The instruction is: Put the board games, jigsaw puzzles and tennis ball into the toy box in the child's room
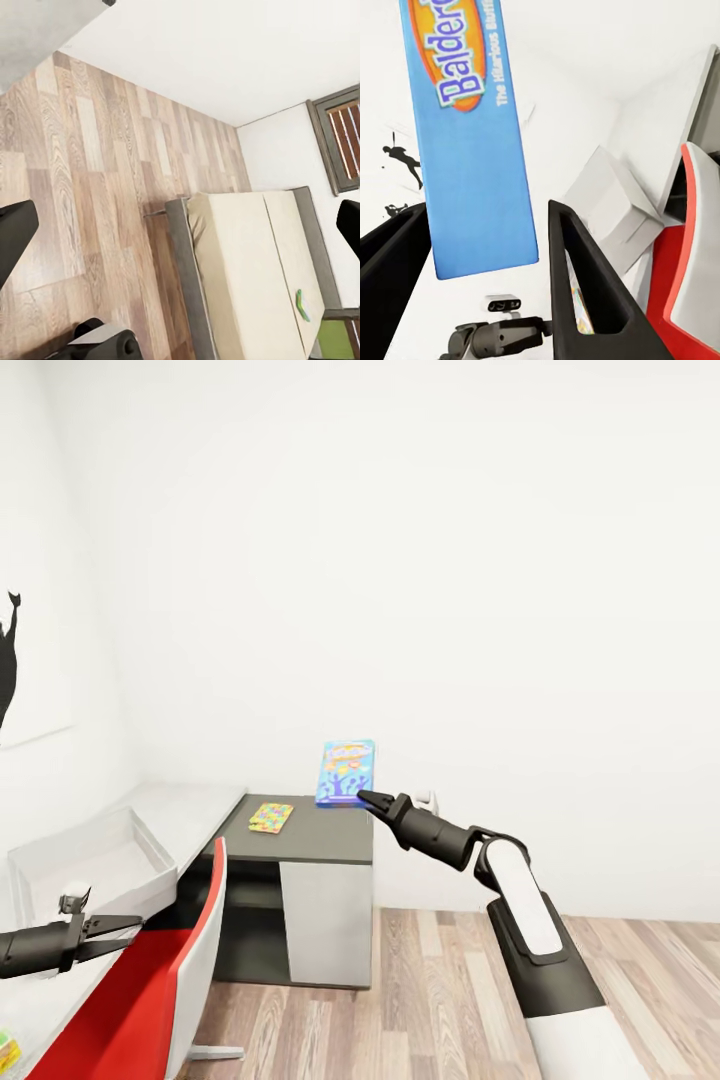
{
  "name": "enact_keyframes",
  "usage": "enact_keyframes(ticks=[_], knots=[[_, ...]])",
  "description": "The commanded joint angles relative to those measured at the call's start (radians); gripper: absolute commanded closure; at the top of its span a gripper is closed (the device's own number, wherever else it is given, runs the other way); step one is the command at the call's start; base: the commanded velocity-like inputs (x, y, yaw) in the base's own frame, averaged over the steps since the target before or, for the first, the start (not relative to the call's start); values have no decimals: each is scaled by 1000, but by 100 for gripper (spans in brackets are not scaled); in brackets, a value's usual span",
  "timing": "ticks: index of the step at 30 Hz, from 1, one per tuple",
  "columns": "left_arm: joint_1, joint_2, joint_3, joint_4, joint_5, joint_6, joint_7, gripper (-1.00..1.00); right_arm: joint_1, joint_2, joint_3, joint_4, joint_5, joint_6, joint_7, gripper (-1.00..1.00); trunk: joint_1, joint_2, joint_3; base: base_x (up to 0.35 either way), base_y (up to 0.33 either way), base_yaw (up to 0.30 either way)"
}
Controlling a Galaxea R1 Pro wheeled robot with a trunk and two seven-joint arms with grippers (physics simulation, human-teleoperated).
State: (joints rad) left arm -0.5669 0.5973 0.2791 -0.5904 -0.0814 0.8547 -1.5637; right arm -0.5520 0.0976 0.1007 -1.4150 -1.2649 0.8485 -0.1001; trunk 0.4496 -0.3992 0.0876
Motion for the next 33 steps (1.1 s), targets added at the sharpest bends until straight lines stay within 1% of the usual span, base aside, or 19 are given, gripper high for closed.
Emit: enact_keyframes(ticks=[1, 4, 6, 10, 17, 33], knots=[[-1, -1, 3, 0, -9, 10, -7, -100, -1, 4, 0, -1, -9, 3, -11, 100, 0, -1, 0, 0, 0, 208], [-1, -1, 3, 0, -9, 10, -7, -100, -1, 24, 1, 0, -6, 3, -17, 100, 0, -1, 0, 0, 0, 250], [-1, -1, 3, 0, -8, 10, -7, -100, -5, 38, 2, 0, -8, 3, -45, 100, 0, -1, 0, 0, 0, 272], [-1, -1, 3, 0, -8, 10, -7, -100, -25, 46, 2, 1, -14, 3, -101, 100, 0, -1, -1, 0, 0, 280], [-1, -1, 3, 0, -8, 10, -7, -100, -35, 48, 2, 1, -17, 4, -119, 100, 0, -1, -4, 0, -35, 274], [-1, -2, 2, 0, -8, 10, -7, -100, -36, 48, 2, 1, -17, 8, -121, 100, 0, -1, -23, 0, -139, 219]])
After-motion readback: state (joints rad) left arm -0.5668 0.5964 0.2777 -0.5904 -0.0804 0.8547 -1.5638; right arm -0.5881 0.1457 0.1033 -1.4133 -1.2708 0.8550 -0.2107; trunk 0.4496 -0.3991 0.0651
